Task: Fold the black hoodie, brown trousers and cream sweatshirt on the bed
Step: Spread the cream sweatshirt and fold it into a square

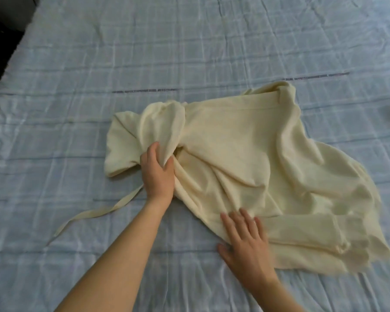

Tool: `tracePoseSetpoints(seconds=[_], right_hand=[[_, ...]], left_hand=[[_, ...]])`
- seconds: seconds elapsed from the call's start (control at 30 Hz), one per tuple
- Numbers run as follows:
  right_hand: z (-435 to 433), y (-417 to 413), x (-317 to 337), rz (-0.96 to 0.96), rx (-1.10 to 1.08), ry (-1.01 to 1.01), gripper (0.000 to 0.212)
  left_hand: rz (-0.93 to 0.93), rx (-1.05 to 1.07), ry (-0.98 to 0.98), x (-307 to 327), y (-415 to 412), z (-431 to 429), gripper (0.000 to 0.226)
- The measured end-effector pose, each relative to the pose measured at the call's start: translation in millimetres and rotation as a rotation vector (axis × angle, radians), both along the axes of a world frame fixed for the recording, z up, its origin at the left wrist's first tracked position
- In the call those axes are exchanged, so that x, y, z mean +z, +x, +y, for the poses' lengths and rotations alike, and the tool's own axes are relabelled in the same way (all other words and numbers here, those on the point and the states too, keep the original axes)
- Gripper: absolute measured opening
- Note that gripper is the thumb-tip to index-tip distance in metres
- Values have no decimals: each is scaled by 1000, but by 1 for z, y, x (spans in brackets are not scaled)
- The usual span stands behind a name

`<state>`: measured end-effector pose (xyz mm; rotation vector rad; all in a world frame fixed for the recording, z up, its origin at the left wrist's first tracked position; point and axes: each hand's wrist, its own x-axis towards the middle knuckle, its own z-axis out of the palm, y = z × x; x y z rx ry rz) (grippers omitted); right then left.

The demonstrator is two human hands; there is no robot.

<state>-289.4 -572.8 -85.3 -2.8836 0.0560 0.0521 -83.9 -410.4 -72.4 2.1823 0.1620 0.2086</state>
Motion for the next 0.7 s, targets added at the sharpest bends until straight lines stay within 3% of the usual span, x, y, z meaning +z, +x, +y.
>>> tracePoseSetpoints(seconds=[0.07,0.2,0.27,0.33,0.43,0.57,0.7], right_hand=[[-5,-1,7,11,0,-18,77],[-14,-15,28,-288,9,-4,44],[-12,-40,32,-352,97,30,45],[-10,-70,30,-354,206,25,41],[-7,-103,22,-240,297,-53,31],[16,-109,25,115,211,-116,70],[59,-106,28,89,186,-21,61]], left_hand=[[30,182,-202,5,-6,16,32],[30,377,-417,21,-55,61,19],[60,517,-547,17,-98,87,17],[163,713,-666,4,-153,111,18],[465,869,-690,-20,-238,135,25],[631,722,-719,-14,-270,158,61],[535,453,-372,4,-230,181,94]])
